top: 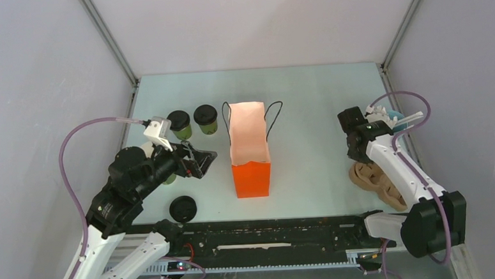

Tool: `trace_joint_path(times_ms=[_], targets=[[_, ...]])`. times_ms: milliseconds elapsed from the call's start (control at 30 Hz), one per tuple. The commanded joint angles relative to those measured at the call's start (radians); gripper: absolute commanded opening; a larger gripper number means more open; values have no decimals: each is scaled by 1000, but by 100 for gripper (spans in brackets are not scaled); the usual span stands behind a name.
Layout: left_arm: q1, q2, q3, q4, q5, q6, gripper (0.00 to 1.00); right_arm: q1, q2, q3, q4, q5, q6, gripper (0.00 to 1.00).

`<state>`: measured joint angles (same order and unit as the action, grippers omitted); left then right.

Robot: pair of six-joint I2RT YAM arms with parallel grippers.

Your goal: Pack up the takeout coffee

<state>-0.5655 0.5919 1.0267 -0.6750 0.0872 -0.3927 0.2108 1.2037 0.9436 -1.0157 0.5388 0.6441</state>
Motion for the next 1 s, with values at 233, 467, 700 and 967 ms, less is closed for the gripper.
trace_joint_path(times_ms=[233, 467, 700, 967], targets=[[-5, 1, 6, 16, 15, 5, 100, 24, 2, 110, -106, 106, 23, 0], [-5, 4, -13, 39, 41, -17, 100, 29, 63, 128, -98, 86, 13, 0], [-5, 1, -17, 42, 38, -27, 100, 103, -66, 217, -147, 121, 44, 0], [-5, -13, -7, 13, 12, -17, 100, 88, -104, 207, -155, 78, 16, 0]])
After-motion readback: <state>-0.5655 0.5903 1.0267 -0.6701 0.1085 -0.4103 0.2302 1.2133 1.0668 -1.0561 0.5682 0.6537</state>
